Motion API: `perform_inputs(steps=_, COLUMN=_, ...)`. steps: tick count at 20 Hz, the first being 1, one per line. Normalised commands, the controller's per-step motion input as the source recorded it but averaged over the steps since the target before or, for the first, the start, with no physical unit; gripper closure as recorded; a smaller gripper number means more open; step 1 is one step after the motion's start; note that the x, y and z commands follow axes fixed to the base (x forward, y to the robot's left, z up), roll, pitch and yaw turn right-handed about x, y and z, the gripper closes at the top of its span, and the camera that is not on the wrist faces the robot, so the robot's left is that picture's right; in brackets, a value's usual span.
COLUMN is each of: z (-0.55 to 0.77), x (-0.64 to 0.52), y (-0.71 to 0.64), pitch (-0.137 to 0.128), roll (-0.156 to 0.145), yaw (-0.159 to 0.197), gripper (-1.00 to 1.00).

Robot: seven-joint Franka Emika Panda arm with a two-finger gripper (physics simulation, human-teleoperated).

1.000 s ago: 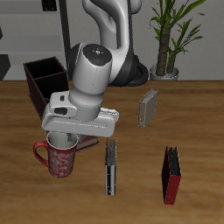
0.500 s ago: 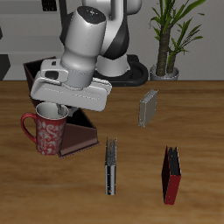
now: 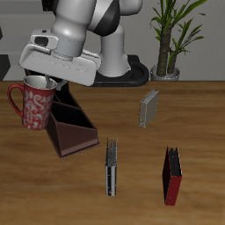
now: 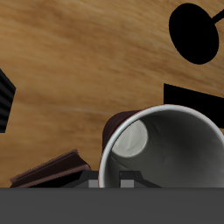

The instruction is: Place the red mug into the right desk caddy's right compartment

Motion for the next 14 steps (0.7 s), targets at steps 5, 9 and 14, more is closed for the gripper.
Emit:
perform_inputs(steps=5, z=0.58, x=-0.51, y=-0.14, pitch=-0.082, roll=-0.017, yaw=-0.005, gripper=1.00)
perform_inputs(steps=9, z=0.42, x=-0.43, y=-0.13, pitch=-0.056, roll=-0.015, yaw=-0.016, gripper=1.00)
perform_inputs(steps=14, z=0.43, x=-0.56, y=-0.06, pitch=-0.058, roll=-0.023, yaw=-0.020, gripper=1.00)
